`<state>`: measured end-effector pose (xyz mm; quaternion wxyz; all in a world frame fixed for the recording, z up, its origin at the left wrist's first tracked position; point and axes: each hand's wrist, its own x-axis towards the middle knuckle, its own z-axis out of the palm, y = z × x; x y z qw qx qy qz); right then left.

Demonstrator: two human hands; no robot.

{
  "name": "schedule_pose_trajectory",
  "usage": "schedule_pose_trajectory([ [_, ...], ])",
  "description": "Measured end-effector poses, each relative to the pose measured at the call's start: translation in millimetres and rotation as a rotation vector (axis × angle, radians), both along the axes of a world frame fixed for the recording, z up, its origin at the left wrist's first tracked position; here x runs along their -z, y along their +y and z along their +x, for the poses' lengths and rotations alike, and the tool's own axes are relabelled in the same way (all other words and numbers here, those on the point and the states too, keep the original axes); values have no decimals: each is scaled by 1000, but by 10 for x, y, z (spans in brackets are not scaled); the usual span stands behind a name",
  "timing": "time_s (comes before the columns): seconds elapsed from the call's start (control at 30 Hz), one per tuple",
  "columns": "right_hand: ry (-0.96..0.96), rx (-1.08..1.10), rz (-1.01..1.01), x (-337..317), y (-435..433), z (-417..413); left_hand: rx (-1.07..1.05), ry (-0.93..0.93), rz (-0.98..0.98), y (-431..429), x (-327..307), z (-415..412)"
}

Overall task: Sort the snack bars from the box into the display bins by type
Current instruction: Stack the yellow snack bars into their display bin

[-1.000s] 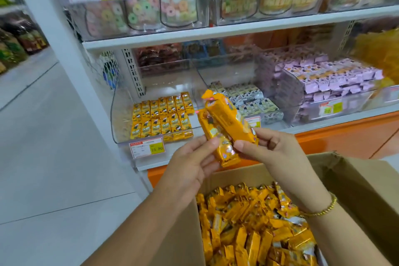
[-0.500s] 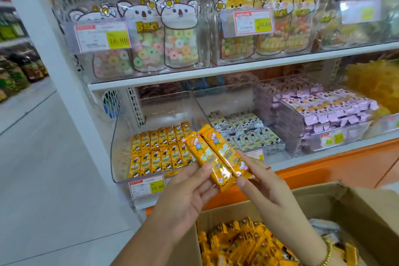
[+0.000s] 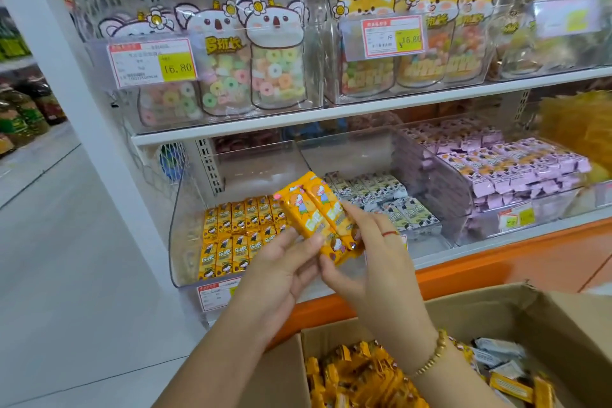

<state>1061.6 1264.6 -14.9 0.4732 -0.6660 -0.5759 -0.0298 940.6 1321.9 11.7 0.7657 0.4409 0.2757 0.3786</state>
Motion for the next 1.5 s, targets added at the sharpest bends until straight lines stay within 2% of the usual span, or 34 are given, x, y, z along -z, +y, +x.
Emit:
schedule_pose_trajectory([
  [0.2, 127, 57, 43, -193, 470, -141, -7, 258, 167, 537, -373, -55],
  [0.27, 128, 93, 2, -240, 582, -159, -38, 392, 235, 793, -411, -141],
  [0.37, 63, 142, -89, -267, 648, -176, -37, 892, 637, 1186, -195, -260],
  [0.4, 33, 157, -106, -276, 645, -170, 37, 1044, 765, 1274, -96, -272],
  [0.47, -32, 192, -122, -291, 629, -127, 224, 1201, 887, 1394, 113, -229],
  [0.67, -214, 262, -206, -188, 609, -182, 631, 1341, 1003, 1556, 512, 23],
  [0.73, -264, 268, -221, -169, 650, -271, 688, 1372, 1050, 1600, 639, 16],
  [0.9, -320, 318, -323, -106, 650, -349, 698, 1311, 1021, 1757, 725, -111],
  [1.1, -529, 424, -385, 57, 825, -455, 652, 1316, 974, 1760, 682, -142],
  [1.2, -502, 415, -636, -9, 1064, -493, 626, 1341, 994, 1719, 652, -132],
  [1.3, -508, 319, -895, -65, 1260, -479, 607, 1389, 991, 1692, 630, -136],
  [1.4, -632, 248, -1046, -107, 1350, -494, 575, 1431, 968, 1672, 629, -154],
  [1.5, -687, 226, -1099, -119, 1364, -511, 517, 1468, 973, 1624, 619, -133],
])
